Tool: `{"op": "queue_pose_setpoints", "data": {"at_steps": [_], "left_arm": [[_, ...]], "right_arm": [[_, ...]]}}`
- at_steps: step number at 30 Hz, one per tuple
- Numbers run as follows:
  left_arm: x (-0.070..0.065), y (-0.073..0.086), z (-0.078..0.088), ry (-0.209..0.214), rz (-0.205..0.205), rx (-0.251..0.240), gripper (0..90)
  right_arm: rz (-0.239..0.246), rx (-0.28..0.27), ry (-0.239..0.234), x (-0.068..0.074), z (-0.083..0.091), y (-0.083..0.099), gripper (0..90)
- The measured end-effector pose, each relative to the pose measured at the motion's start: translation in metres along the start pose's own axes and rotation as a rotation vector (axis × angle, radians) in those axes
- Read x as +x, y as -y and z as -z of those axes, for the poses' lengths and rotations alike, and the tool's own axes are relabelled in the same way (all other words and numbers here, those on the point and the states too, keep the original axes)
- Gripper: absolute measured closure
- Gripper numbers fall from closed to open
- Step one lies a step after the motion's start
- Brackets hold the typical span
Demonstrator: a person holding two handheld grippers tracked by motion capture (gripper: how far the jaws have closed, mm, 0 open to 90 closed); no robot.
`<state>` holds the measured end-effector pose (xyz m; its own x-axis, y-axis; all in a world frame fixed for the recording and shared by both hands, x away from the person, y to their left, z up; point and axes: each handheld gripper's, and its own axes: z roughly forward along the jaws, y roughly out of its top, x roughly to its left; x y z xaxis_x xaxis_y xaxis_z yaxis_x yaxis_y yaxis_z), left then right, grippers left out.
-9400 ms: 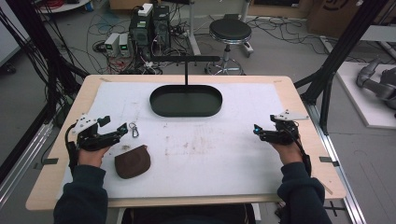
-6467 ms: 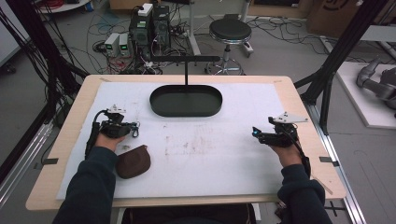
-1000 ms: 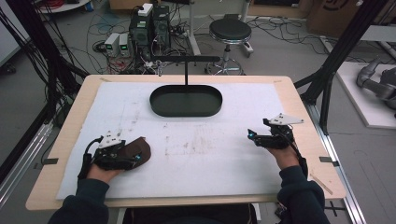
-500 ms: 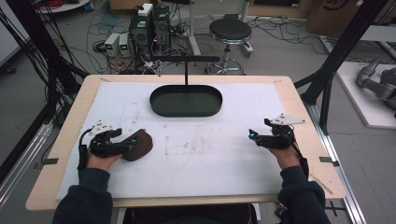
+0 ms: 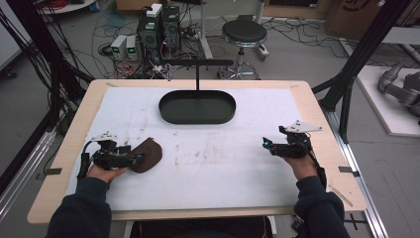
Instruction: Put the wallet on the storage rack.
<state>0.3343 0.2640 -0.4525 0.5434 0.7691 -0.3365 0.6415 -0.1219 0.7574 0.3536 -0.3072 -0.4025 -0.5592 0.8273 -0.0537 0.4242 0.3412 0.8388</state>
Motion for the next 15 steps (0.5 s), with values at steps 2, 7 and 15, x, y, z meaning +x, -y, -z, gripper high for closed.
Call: {"op": "queue_pose_setpoints", "data": {"at_steps": [2, 7, 15], "left_arm": [[-0.002, 0.000, 0.000, 0.014, -0.012, 0.007, 21.2], [-0.004, 0.000, 0.002, 0.039, -0.016, 0.009, 36.8], [-0.013, 0.000, 0.007, -0.016, -0.070, -0.046, 44.1]], "right_arm": [[-0.001, 0.000, 0.002, 0.000, 0.000, 0.000, 20.8], [-0.001, 0.001, -0.001, 0.000, -0.001, 0.000, 20.8], [-0.003, -0.005, 0.001, -0.001, 0.000, -0.001, 20.8]]}}
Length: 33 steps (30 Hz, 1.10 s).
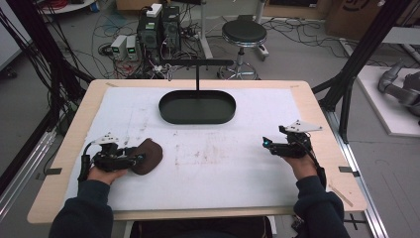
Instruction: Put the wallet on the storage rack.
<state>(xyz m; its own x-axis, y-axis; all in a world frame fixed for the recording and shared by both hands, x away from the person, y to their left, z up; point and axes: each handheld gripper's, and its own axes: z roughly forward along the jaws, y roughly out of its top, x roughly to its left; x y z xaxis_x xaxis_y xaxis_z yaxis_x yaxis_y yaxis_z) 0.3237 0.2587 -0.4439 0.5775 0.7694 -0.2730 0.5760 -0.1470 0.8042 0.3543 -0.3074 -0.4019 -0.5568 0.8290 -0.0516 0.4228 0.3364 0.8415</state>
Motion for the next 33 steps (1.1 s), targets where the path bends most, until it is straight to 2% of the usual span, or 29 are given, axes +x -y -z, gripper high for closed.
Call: {"op": "queue_pose_setpoints", "data": {"at_steps": [4, 8, 10, 13, 16, 18, 21, 22, 23, 24, 25, 27, 28, 29, 30, 31, 32, 33], "left_arm": [[-0.012, -0.004, 0.001, -0.039, -0.077, -0.023, 49.9], [-0.020, -0.009, 0.002, -0.063, -0.119, -0.068, 55.7], [-0.022, -0.010, 0.001, -0.066, -0.126, -0.076, 56.3], [-0.026, -0.011, 0.001, -0.046, -0.134, -0.101, 57.6], [-0.035, -0.014, 0.000, -0.024, -0.167, -0.120, 61.1], [-0.037, -0.014, -0.001, -0.017, -0.175, -0.125, 61.5], [-0.045, -0.015, -0.005, 0.022, -0.199, -0.124, 61.5], [-0.048, -0.016, -0.006, 0.020, -0.212, -0.125, 61.5], [-0.050, -0.017, -0.007, 0.025, -0.221, -0.125, 61.5], [-0.053, -0.017, -0.009, 0.031, -0.226, -0.126, 61.7], [-0.055, -0.018, -0.010, 0.033, -0.234, -0.126, 61.7], [-0.058, -0.019, -0.012, 0.033, -0.240, -0.124, 61.9], [-0.058, -0.019, -0.012, 0.034, -0.234, -0.127, 62.1], [-0.058, -0.020, -0.013, 0.033, -0.232, -0.126, 62.1], [-0.057, -0.020, -0.013, 0.036, -0.231, -0.124, 62.1], [-0.057, -0.020, -0.013, 0.037, -0.226, -0.126, 62.1], [-0.057, -0.020, -0.013, 0.038, -0.226, -0.127, 62.2], [-0.056, -0.020, -0.013, 0.038, -0.227, -0.127, 62.2]], "right_arm": [[-0.001, 0.001, -0.002, 0.000, 0.000, 0.000, 20.8], [-0.001, 0.002, 0.001, 0.000, 0.001, 0.001, 20.8], [-0.001, 0.002, 0.002, -0.001, 0.001, 0.001, 20.8], [-0.001, 0.001, -0.002, 0.000, 0.001, 0.001, 20.9], [-0.002, 0.003, -0.015, 0.001, 0.000, 0.001, 20.8], [0.001, 0.002, -0.015, 0.002, -0.001, 0.000, 20.8], [0.010, -0.004, -0.044, 0.007, -0.005, -0.002, 20.8], [0.007, -0.012, -0.087, 0.016, -0.011, -0.007, 20.8], [0.007, -0.012, -0.087, 0.016, -0.011, -0.007, 20.8], [0.015, -0.022, -0.141, 0.029, -0.019, -0.014, 20.8], [0.015, -0.022, -0.141, 0.029, -0.019, -0.014, 20.8], [0.043, -0.023, -0.194, 0.045, -0.030, -0.021, 20.8], [0.060, -0.019, -0.243, 0.061, -0.043, -0.028, 20.8], [0.060, -0.019, -0.243, 0.061, -0.043, -0.028, 20.8], [0.068, -0.011, -0.266, 0.069, -0.049, -0.031, 20.8], [0.091, -0.006, -0.302, 0.085, -0.062, -0.038, 20.8], [0.106, -0.006, -0.323, 0.093, -0.068, -0.041, 20.8], [0.106, -0.006, -0.323, 0.093, -0.068, -0.041, 20.8]]}}
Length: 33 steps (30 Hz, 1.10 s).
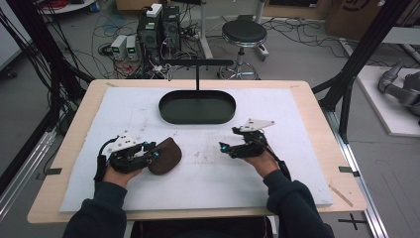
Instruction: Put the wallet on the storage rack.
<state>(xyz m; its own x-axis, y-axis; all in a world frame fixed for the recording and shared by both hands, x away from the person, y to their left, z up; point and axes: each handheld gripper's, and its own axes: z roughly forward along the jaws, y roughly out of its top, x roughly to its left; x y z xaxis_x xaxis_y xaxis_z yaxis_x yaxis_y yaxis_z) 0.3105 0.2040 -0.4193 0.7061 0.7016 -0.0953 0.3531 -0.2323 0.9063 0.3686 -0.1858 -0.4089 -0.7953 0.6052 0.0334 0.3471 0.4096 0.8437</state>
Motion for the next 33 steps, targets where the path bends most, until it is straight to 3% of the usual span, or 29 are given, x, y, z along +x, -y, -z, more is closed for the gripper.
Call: {"op": "queue_pose_setpoints", "data": {"at_steps": [2, 3, 5, 6, 7, 13, 16, 23, 25, 27, 29, 32, 33], "left_arm": [[0.001, 0.000, 0.000, 0.004, 0.000, 0.000, 62.2], [0.001, 0.000, 0.000, 0.003, 0.004, 0.000, 62.2], [0.001, 0.000, 0.000, 0.003, 0.003, 0.001, 62.2], [0.001, 0.000, 0.000, 0.003, 0.002, 0.002, 62.1], [0.001, 0.000, 0.000, 0.004, 0.004, 0.001, 62.1], [0.001, 0.000, 0.000, 0.005, 0.000, 0.002, 62.1], [0.000, 0.001, 0.000, 0.003, 0.000, 0.007, 62.3], [0.001, 0.001, 0.000, 0.023, 0.017, -0.005, 61.0], [0.002, 0.001, 0.001, 0.020, 0.037, -0.022, 55.8], [0.005, -0.001, 0.004, -0.014, 0.081, -0.054, 41.3], [0.006, -0.001, 0.005, -0.016, 0.091, -0.053, 37.6], [0.007, 0.003, 0.004, -0.003, 0.110, -0.006, 32.8], [0.007, 0.007, 0.002, -0.005, 0.125, 0.036, 32.6]], "right_arm": [[0.029, 0.005, -0.054, 0.017, -0.025, -0.011, 20.8], [0.029, 0.005, -0.054, 0.017, -0.025, -0.011, 20.8], [0.035, 0.008, -0.084, 0.028, -0.042, -0.017, 20.9], [0.046, 0.007, -0.110, 0.038, -0.059, -0.021, 20.8], [0.046, 0.007, -0.110, 0.038, -0.059, -0.021, 20.8], [0.111, 0.050, -0.153, 0.068, -0.097, -0.029, 22.8], [0.168, 0.094, -0.134, 0.075, -0.110, -0.027, 23.9], [0.193, 0.098, -0.123, 0.074, -0.112, -0.026, 22.5], [0.194, 0.102, -0.121, 0.074, -0.112, -0.025, 22.5], [0.193, 0.101, -0.119, 0.074, -0.112, -0.025, 22.5], [0.191, 0.102, -0.118, 0.074, -0.112, -0.025, 22.5], [0.189, 0.103, -0.120, 0.074, -0.112, -0.025, 22.4], [0.191, 0.099, -0.120, 0.073, -0.113, -0.025, 22.5]]}}
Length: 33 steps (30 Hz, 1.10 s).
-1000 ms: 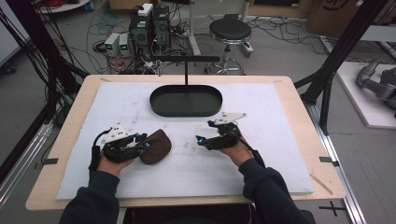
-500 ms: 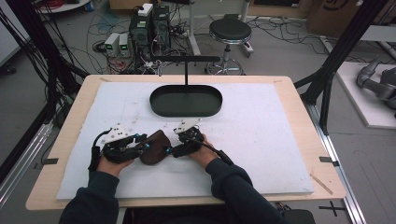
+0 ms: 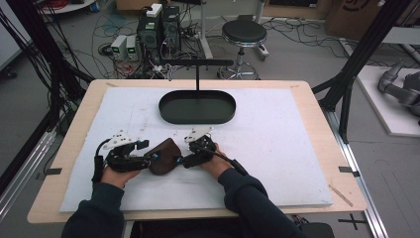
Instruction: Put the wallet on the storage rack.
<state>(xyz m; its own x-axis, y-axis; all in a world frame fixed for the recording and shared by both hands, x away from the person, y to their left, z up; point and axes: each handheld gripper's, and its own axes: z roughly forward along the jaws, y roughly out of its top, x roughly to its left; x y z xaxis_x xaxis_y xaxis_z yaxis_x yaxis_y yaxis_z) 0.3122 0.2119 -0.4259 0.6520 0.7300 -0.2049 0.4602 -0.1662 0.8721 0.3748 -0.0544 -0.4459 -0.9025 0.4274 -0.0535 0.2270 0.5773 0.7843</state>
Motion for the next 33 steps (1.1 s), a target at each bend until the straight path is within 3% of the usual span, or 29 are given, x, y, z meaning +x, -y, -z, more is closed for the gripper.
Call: {"op": "queue_pose_setpoints", "data": {"at_steps": [2, 3, 4, 5, 6, 9, 12, 14, 15, 17, 21, 22, 26, 29, 30, 32, 33], "left_arm": [[0.001, 0.002, -0.001, 0.005, 0.011, 0.017, 32.5], [0.003, 0.004, -0.004, 0.033, 0.034, 0.049, 34.5], [0.003, 0.004, -0.004, 0.033, 0.034, 0.049, 38.0], [0.003, 0.004, -0.005, 0.056, 0.036, 0.060, 38.0], [0.003, 0.004, -0.006, 0.072, 0.033, 0.071, 43.8], [0.005, 0.005, -0.007, 0.093, 0.077, 0.077, 49.9], [0.006, 0.006, -0.008, 0.109, 0.096, 0.076, 49.1], [0.005, 0.007, -0.012, 0.121, 0.115, 0.106, 46.0], [0.004, 0.008, -0.015, 0.115, 0.114, 0.121, 43.1], [0.002, 0.008, -0.016, 0.116, 0.099, 0.118, 47.9], [-0.001, 0.003, -0.014, 0.134, 0.079, 0.087, 55.4], [-0.002, 0.002, -0.013, 0.133, 0.069, 0.071, 57.1], [-0.001, -0.005, -0.009, 0.110, 0.029, 0.025, 62.8], [0.002, -0.013, -0.007, 0.080, 0.018, -0.014, 63.7], [0.003, -0.016, -0.007, 0.072, 0.017, -0.025, 64.0], [0.005, -0.025, -0.007, 0.063, 0.008, -0.043, 64.1], [0.005, -0.029, -0.008, 0.059, 0.002, -0.052, 64.1]], "right_arm": [[0.000, 0.001, 0.001, 0.000, 0.000, 0.000, 22.4], [-0.003, -0.004, -0.003, 0.000, 0.000, 0.000, 22.4], [-0.009, 0.001, -0.006, 0.001, 0.000, 0.000, 22.5], [-0.009, 0.001, -0.006, 0.001, 0.000, 0.000, 22.5], [-0.009, -0.001, -0.006, 0.000, -0.001, 0.000, 22.4], [-0.027, 0.003, -0.015, 0.000, 0.000, 0.000, 22.3], [-0.054, 0.007, -0.029, -0.002, 0.000, 0.001, 21.8], [-0.051, 0.006, -0.026, -0.002, 0.000, 0.001, 21.9], [-0.036, 0.001, -0.020, -0.001, 0.000, 0.001, 21.9], [-0.041, 0.008, -0.019, -0.001, 0.000, 0.001, 21.9], [-0.040, 0.012, -0.026, -0.003, 0.003, 0.001, 21.4], [-0.062, 0.019, -0.025, -0.003, 0.006, 0.000, 21.5], [-0.085, -0.015, 0.007, -0.016, 0.030, 0.003, 21.5], [-0.108, -0.044, 0.053, -0.031, 0.060, 0.011, 21.5], [-0.117, -0.053, 0.095, -0.042, 0.082, 0.019, 21.5], [-0.143, -0.069, 0.132, -0.051, 0.104, 0.027, 21.5], [-0.143, -0.069, 0.132, -0.051, 0.104, 0.027, 21.5]]}}
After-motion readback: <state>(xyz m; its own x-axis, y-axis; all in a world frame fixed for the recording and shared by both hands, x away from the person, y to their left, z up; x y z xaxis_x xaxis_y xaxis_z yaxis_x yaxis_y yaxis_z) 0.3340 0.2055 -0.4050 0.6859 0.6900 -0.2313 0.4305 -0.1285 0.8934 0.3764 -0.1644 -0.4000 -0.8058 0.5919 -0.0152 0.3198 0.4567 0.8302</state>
